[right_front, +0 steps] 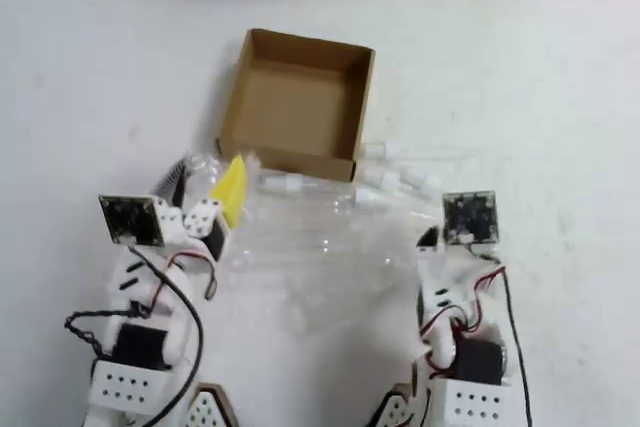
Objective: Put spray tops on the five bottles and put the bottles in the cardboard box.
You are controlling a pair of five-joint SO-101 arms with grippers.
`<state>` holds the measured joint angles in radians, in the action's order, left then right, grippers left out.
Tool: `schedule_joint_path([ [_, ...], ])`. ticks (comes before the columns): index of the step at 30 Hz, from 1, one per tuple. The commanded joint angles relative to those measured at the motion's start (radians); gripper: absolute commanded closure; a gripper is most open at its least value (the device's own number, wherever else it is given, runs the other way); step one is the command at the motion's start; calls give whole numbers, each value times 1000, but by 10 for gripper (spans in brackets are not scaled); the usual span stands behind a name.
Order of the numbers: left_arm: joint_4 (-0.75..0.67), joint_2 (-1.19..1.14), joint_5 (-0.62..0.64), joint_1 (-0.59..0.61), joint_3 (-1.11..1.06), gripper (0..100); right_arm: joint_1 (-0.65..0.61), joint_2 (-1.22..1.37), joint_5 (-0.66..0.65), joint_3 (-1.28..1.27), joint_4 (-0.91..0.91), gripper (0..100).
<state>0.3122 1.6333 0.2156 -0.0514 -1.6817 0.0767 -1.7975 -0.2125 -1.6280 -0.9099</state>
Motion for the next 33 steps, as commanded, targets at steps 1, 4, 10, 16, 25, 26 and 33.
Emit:
schedule_joint_path([
  [1, 55, 30, 9, -12, 5, 980, 10, 10, -26, 126, 48, 981],
  [4, 66, 30, 9, -12, 0, 980, -28, 87, -28, 252, 36, 981],
  [10, 71, 27, -37, -4, -17, 980, -131, 579, -69, 626, -28, 981],
  [16, 120, 27, -155, 30, -17, 980, -199, 1118, -331, 1033, -211, 981],
  [25, 120, 27, -153, 45, -17, 980, -196, 1709, -890, 1539, -498, 980],
  [26, 120, 27, -153, 45, -17, 980, -196, 1758, -947, 1582, -524, 980],
  [33, 120, 27, -155, 45, -17, 980, -205, 2075, -1135, 1878, -598, 854],
])
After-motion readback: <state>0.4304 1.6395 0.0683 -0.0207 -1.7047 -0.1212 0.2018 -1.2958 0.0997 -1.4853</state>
